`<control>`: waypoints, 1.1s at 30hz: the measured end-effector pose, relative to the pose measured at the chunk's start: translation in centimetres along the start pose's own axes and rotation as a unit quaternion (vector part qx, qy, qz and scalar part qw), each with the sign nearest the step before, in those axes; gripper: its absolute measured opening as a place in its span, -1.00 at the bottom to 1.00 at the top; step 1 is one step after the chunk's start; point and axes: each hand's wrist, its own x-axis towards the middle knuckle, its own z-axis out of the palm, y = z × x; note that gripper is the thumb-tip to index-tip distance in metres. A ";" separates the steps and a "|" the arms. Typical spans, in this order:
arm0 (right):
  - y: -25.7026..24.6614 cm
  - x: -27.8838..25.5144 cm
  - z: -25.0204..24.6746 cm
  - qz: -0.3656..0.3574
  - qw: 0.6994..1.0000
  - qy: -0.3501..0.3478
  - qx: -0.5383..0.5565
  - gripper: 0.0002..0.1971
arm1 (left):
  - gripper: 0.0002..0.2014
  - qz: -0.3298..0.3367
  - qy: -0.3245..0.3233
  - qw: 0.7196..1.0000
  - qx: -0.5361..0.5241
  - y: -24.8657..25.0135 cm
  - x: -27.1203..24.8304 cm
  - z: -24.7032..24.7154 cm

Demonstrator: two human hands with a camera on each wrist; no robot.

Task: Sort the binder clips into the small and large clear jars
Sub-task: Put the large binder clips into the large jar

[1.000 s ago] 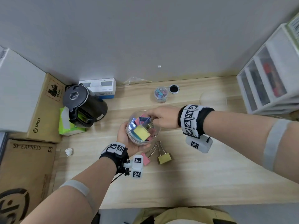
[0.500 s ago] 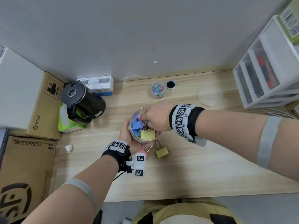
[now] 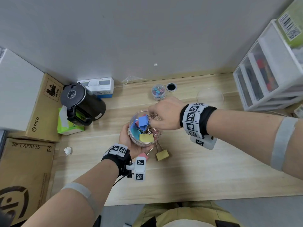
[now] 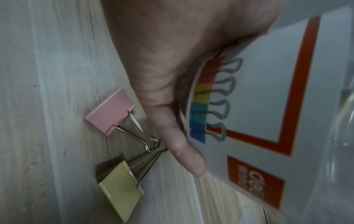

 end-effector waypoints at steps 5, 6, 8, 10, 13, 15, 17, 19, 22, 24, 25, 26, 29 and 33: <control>0.6 0.7 -0.8 0.013 0.992 -0.086 0.091 -0.81 | -0.28 0.004 0.012 1.000 -0.005 0.0 0.1 -0.1; 0.6 1.0 -1.0 0.010 0.987 -0.106 0.118 -0.81 | -0.30 0.005 0.011 1.000 -0.008 0.0 0.1 -0.1; 0.5 1.4 -1.4 0.008 0.977 -0.120 0.175 -0.85 | -0.31 0.004 0.011 1.000 -0.012 0.1 0.1 -0.2; 0.6 1.7 -1.7 0.011 0.969 -0.108 0.224 -0.93 | -0.29 0.002 0.008 1.000 -0.007 0.1 0.0 -0.1; 0.3 2.3 -1.7 0.030 0.959 -0.111 0.259 -0.88 | -0.29 -0.001 0.004 1.000 -0.001 0.0 -0.2 -0.1; -0.1 2.7 -1.8 0.041 0.958 -0.125 0.255 -0.74 | -0.28 -0.009 0.005 1.000 -0.005 0.0 -0.3 -0.2; -0.8 3.3 -2.1 0.028 0.971 -0.138 0.194 -0.66 | -0.27 -0.017 0.010 1.000 -0.012 -0.1 -0.2 -0.3; -1.4 3.8 -2.3 0.002 0.982 -0.153 0.108 -0.66 | -0.27 -0.021 0.013 1.000 -0.014 -0.1 -0.1 -0.5; -2.4 4.4 -1.9 -0.041 0.981 -0.188 0.022 -0.71 | -0.24 -0.025 0.014 0.999 -0.016 -0.1 -0.4 -0.3; -2.9 4.7 -1.0 -0.076 0.976 -0.205 -0.008 -0.72 | -0.24 -0.024 0.015 0.999 -0.015 -0.1 -0.8 -0.1; -2.9 4.8 -0.5 -0.095 0.975 -0.200 -0.010 -0.69 | -0.27 -0.019 0.016 1.000 -0.015 -0.1 -0.9 -0.1; -2.9 4.9 0.0 -0.110 0.976 -0.187 -0.003 -0.64 | -0.29 -0.016 0.015 1.000 -0.019 -0.1 -1.0 -0.1; -2.5 5.2 1.3 -0.128 0.980 -0.137 0.065 -0.49 | -0.33 -0.006 0.006 1.000 -0.029 0.0 -1.2 -0.5; -2.3 5.3 3.0 -0.129 0.972 -0.131 0.146 -0.45 | -0.32 0.007 0.009 0.999 -0.039 0.0 -1.4 -1.8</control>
